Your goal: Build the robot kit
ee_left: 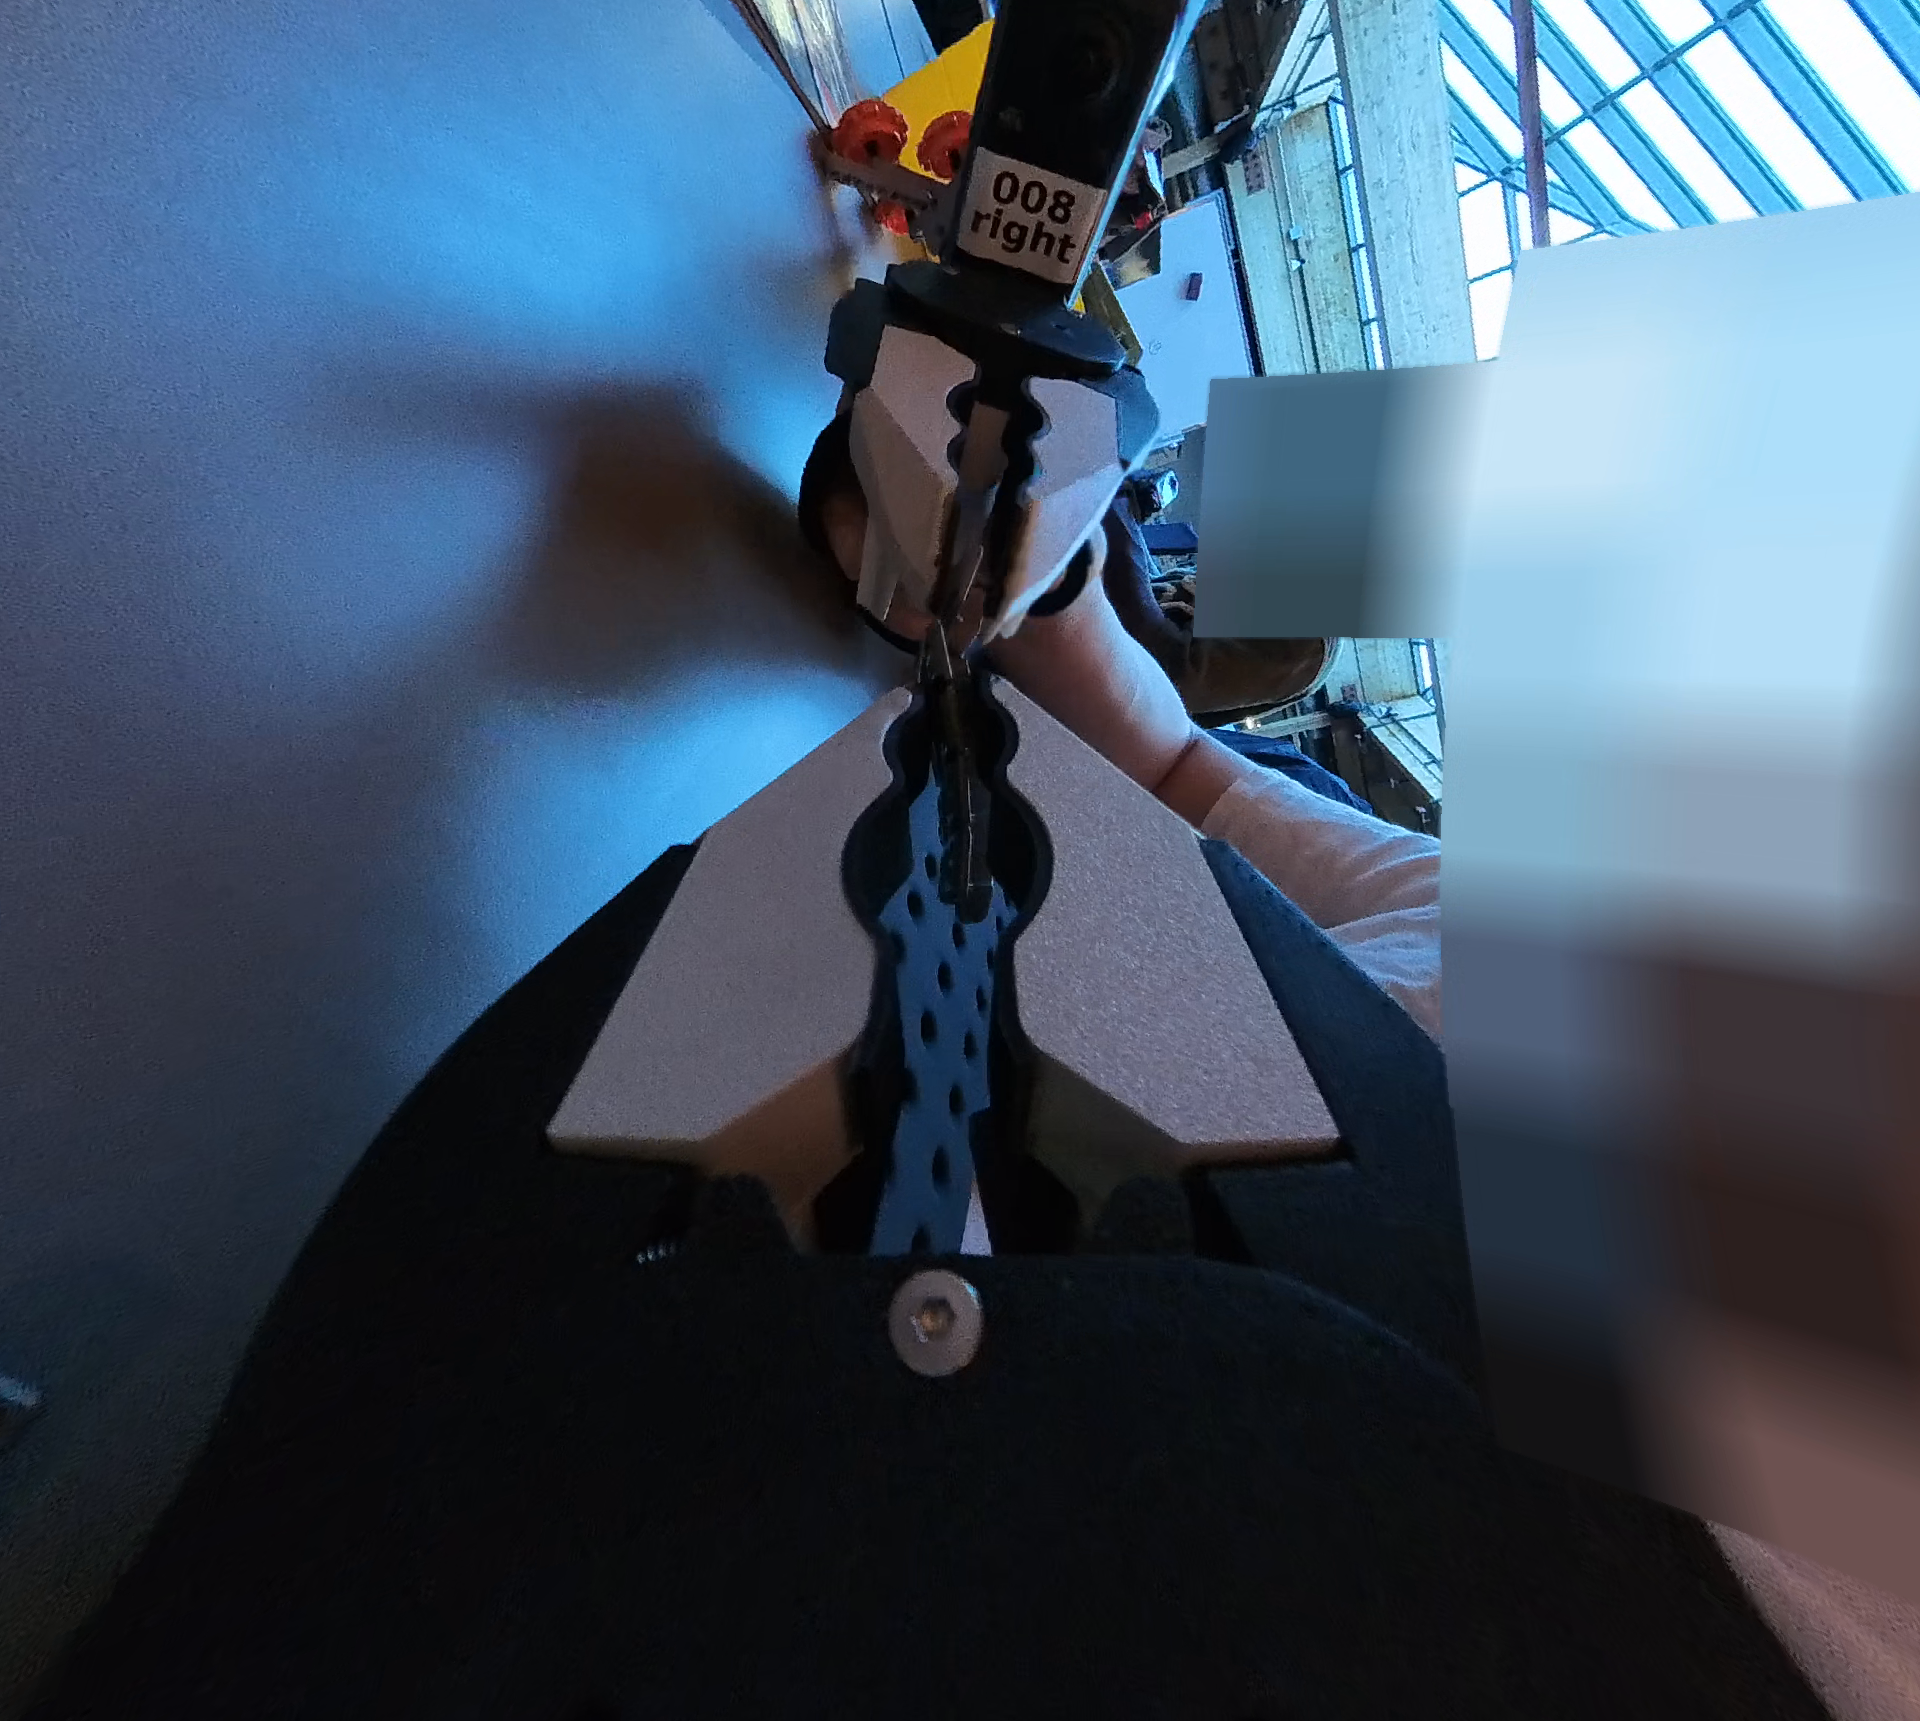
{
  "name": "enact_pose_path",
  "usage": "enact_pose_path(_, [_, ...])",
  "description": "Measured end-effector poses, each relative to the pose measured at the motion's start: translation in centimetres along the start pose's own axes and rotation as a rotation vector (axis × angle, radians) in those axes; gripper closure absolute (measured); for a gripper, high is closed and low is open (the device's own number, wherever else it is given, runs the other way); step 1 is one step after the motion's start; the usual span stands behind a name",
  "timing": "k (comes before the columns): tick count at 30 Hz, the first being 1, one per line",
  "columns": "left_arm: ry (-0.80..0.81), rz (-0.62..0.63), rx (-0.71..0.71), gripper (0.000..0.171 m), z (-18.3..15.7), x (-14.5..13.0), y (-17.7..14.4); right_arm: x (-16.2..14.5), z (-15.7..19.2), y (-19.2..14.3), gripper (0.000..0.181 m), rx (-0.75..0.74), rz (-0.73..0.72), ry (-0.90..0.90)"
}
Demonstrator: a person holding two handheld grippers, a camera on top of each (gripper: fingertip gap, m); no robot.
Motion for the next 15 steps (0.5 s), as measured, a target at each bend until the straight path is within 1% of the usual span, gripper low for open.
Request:
enact_pose_path(6, [0.008, 0.006, 0.019, 0.166, -0.01, -0.05, 0.06, -0.07, 0.09, 0.00, 0.176, -0.025, 0.018, -0.032])
enact_pose_path(10, [0.018, 0.006, 0.044, 0.166, -0.06, -0.14, 0.04, -0.28, 0.35, 0.06, 0.175, -0.078, 0.036, -0.097])
enact_pose_path(12, [-0.010, 0.000, 0.040, 0.167, 0.10, -0.07, -0.09, -0.35, 0.51, 0.16, 0.175, -0.114, 0.041, -0.137])
enact_pose_path(15, [0.002, 0.003, 0.061, 0.167, 0.08, -0.14, -0.03, -0.47, 0.47, 0.23, 0.174, -0.130, 0.048, -0.137])
Point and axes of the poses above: each gripper's, where its closed fingertips meet, y out along the fingers, x out of its top, z = x × y across the jaws, the point moved 10 cm from there along -y, back along the fingers, and after that the axes turned 5 degrees about -x, right-handed, at the moved point
